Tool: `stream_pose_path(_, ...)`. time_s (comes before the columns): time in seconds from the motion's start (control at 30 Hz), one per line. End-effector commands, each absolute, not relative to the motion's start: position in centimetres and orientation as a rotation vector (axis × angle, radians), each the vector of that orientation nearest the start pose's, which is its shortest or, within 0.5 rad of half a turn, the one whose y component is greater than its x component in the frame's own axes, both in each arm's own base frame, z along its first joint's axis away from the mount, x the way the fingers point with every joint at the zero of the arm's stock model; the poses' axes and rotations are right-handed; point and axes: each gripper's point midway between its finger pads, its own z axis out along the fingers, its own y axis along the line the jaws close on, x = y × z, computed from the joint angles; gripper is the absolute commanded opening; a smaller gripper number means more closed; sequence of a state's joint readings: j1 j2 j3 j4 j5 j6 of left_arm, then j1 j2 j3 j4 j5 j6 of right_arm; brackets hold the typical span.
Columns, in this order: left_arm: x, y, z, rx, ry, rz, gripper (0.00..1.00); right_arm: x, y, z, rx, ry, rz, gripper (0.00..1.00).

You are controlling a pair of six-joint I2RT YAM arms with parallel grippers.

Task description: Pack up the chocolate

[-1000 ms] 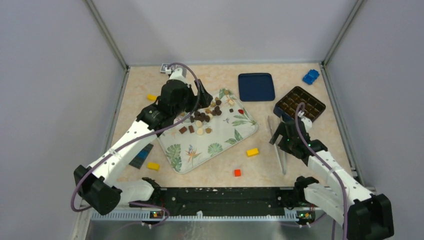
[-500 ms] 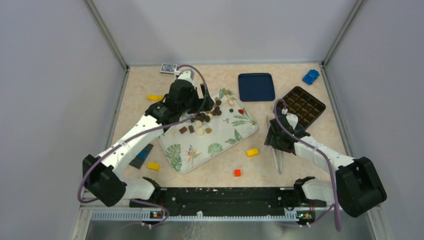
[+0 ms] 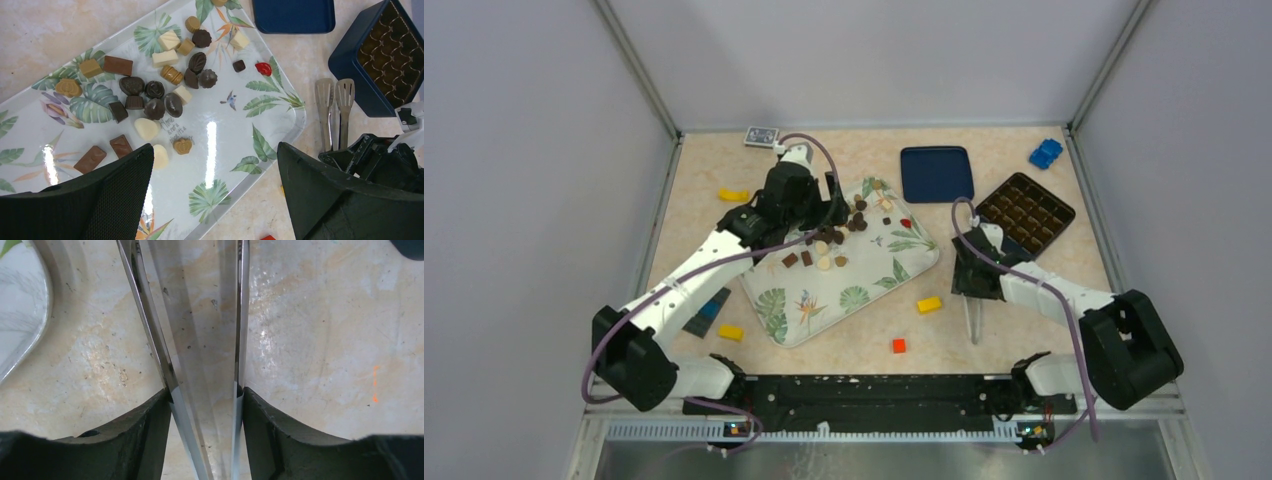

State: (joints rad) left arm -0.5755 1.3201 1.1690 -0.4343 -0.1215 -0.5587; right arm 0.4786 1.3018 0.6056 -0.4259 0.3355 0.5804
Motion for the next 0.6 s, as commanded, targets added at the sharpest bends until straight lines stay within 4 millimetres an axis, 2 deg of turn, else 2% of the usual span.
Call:
stream_pose_path(0.0, 33.5, -21.8, 22.3, -0.077, 2.189, -0.547, 0.97, 25.1, 9.7, 2.4, 0.144, 2.58, -0.049, 0.54)
stream_pose_path(0.23, 33.2, -22.0, 21.6, -0.086, 2.193, -0.571, 0.97, 25.3, 10.1, 1.7, 0.111, 2.592, -0.032, 0.56)
stream_pose_path(0.37, 32.9, -22.2, 21.2, -0.08, 2.205, -0.585, 0.97, 25.2, 10.4, 1.1, 0.117, 2.599, -0.016, 0.53)
stream_pose_path(0.4, 32.8, -22.1, 21.1, -0.081, 2.209, -0.586, 0.97, 25.3, 10.4, 1.0, 0.117, 2.6, -0.016, 0.49)
stream_pose_path(0.57, 32.2, -21.9, 20.9, -0.074, 2.203, -0.593, 0.98, 25.3, 10.3, 1.8, 0.114, 2.589, -0.02, 0.14)
